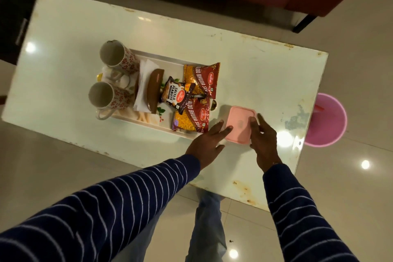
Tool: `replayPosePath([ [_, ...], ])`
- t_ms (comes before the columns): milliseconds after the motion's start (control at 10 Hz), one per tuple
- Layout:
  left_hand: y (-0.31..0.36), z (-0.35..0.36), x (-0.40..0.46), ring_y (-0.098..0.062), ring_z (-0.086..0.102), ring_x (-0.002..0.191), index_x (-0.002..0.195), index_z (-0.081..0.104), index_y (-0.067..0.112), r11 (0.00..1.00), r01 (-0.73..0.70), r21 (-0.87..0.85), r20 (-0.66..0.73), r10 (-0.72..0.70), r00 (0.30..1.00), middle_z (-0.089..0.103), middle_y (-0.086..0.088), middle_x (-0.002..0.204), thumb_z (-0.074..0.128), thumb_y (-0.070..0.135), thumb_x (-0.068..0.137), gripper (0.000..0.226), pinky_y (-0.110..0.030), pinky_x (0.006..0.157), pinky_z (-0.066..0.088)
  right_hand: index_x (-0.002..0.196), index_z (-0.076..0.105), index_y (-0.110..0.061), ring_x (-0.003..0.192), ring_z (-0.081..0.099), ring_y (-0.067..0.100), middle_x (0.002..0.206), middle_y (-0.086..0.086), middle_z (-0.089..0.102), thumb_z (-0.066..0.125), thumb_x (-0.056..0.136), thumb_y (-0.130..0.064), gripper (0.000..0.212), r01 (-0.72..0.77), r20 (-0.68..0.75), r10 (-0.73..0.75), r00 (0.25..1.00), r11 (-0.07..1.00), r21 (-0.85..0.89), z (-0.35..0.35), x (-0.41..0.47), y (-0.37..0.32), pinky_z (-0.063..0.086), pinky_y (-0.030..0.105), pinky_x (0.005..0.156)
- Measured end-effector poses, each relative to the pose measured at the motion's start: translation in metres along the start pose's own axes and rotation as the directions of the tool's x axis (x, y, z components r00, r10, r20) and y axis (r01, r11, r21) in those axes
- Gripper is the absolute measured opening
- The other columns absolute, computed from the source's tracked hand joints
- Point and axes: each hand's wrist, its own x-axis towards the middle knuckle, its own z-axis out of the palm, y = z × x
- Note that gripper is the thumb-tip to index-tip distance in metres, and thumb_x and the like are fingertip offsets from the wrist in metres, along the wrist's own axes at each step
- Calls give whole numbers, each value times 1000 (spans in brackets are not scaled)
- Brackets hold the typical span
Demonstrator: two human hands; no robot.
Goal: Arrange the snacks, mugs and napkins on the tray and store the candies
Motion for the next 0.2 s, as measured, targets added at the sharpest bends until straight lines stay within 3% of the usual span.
replayPosePath([
  [100, -4, -17, -13, -17, 22, 147, 153, 28, 25, 998, -59, -3, 1, 59, 998, 16, 0, 163, 64, 15, 93, 71, -33, 114, 33, 155, 30, -25, 121, 53, 25, 123, 1, 55, 55, 95, -54, 71, 8, -87, -15, 996, 996, -89, 0, -13, -4, 48, 44, 101],
  [200, 5, -53, -37, -11, 8, 149, 155, 24, 20, 977, -163, 133, 44, 159, 986, 9, 5, 162, 62, 22, 93, 72, -30, 118, 21, 155, 28, -20, 122, 52, 26, 141, 7, 45, 54, 94, -55, 75, 92, -209, -122, 970, 985, -147, -12, -50, -9, 45, 39, 102],
])
